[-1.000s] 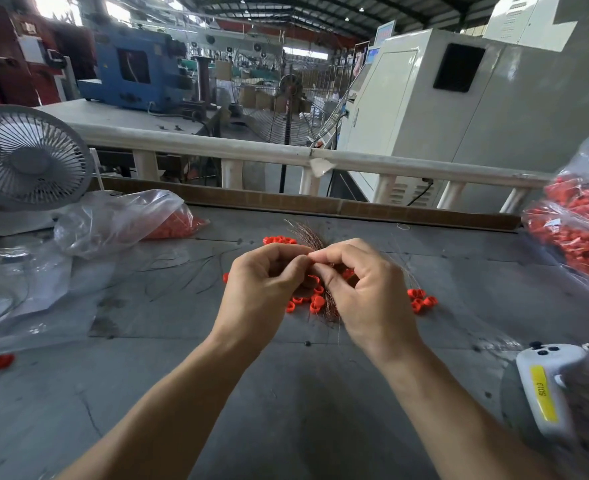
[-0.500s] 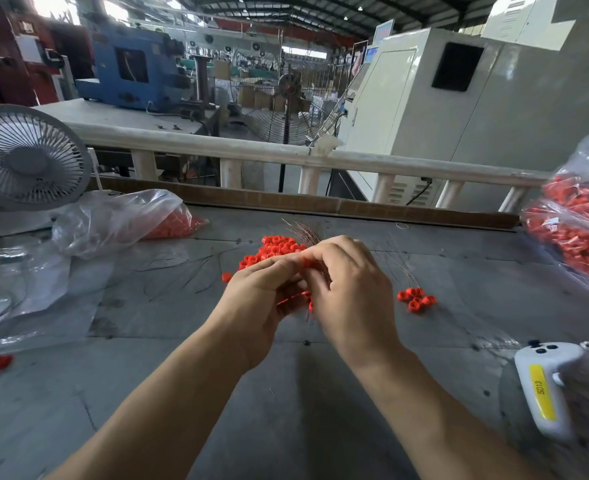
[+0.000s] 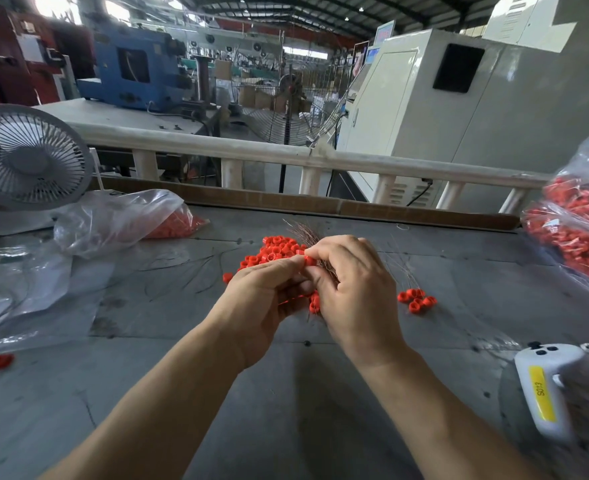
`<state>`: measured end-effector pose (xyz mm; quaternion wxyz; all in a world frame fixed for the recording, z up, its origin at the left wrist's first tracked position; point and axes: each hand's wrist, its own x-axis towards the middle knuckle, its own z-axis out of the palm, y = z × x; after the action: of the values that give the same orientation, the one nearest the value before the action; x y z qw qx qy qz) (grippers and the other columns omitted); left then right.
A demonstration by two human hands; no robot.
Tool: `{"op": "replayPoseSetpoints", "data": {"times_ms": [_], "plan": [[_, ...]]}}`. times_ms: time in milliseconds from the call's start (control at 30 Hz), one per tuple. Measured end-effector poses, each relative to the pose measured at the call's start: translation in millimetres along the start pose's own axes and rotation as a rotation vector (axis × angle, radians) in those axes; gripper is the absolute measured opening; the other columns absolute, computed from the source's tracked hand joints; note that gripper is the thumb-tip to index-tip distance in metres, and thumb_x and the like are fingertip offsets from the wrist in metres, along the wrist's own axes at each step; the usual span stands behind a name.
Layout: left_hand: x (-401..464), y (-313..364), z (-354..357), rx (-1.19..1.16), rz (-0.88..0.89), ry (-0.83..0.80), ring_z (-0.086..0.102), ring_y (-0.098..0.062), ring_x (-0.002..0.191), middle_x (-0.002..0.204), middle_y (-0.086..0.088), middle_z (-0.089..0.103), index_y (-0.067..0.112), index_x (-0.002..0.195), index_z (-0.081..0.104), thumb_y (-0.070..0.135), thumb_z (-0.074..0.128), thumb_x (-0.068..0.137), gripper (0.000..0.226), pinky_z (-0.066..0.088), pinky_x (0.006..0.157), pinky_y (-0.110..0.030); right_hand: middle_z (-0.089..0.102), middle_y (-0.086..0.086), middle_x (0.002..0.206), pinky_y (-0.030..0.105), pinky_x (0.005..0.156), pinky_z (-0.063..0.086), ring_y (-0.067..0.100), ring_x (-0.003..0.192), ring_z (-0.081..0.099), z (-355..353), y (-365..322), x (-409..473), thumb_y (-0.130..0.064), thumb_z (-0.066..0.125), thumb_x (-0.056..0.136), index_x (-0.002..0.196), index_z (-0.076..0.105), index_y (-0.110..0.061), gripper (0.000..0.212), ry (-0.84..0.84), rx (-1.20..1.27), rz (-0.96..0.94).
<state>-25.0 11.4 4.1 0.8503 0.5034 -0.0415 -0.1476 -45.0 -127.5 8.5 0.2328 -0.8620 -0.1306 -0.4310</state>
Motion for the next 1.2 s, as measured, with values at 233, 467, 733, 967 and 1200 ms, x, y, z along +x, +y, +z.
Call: {"op": "replayPoseSetpoints", "data": {"times_ms": [233,467,733,967,1200], "plan": [[-0.7,-0.2,1.8,-0.018,0.029,-0.012,0.062,-0.021,0.080,0.085,-0.014,0.062,0.000,0.101,0.065,0.015,0.057,0.099,0.018,0.049,0.081,-0.036,0.072,-0.002,0.100,0.034,0.085,0.053,0.024,0.097,0.065,3.5,-2.2,-0.1,-0.014,0.074,0.084,0.097,0.076,-0.012,0.013,0.020,-0.015,-0.003],[-1.2,0.5,1.2,-0.037,0.013,-0.054,0.060,-0.022,0.085,0.087,-0.012,0.062,-0.001,0.106,0.063,0.016,0.053,0.102,0.020,0.047,0.088,-0.039,0.071,-0.002,0.099,0.035,0.083,0.054,0.023,0.096,0.065,2.4,-1.3,0.2,-0.012,0.074,0.086,0.097,0.076,-0.012,0.012,0.019,-0.007,-0.031],[-4.5,0.5,2.4,0.031,0.017,-0.006,0.061,-0.024,0.086,0.091,-0.015,0.065,0.001,0.097,0.070,0.023,0.063,0.099,0.023,0.051,0.087,-0.040,0.071,-0.002,0.092,0.037,0.084,0.046,0.023,0.090,0.064,-2.4,2.9,2.5,-0.016,0.070,0.090,0.089,0.073,-0.013,0.004,0.050,-0.059,-0.089],[-4.1,1.2,-2.5,0.040,0.066,0.010,0.063,-0.019,0.078,0.083,-0.008,0.069,0.004,0.097,0.073,0.018,0.062,0.097,0.018,0.052,0.075,-0.035,0.070,-0.010,0.100,0.032,0.092,0.038,0.019,0.103,0.060,-4.6,6.4,6.7,-0.024,0.077,0.089,0.095,0.076,-0.020,0.007,-0.053,-0.027,-0.119],[-1.5,0.4,-2.9,0.015,0.166,0.041,0.063,-0.018,0.074,0.082,-0.011,0.068,0.000,0.103,0.073,0.024,0.071,0.086,0.029,0.053,0.075,-0.035,0.067,-0.003,0.119,0.039,0.095,0.047,0.023,0.112,0.058,-4.0,8.8,4.9,-0.022,0.075,0.093,0.122,0.076,-0.019,0.029,-0.027,-0.057,-0.114]]}}
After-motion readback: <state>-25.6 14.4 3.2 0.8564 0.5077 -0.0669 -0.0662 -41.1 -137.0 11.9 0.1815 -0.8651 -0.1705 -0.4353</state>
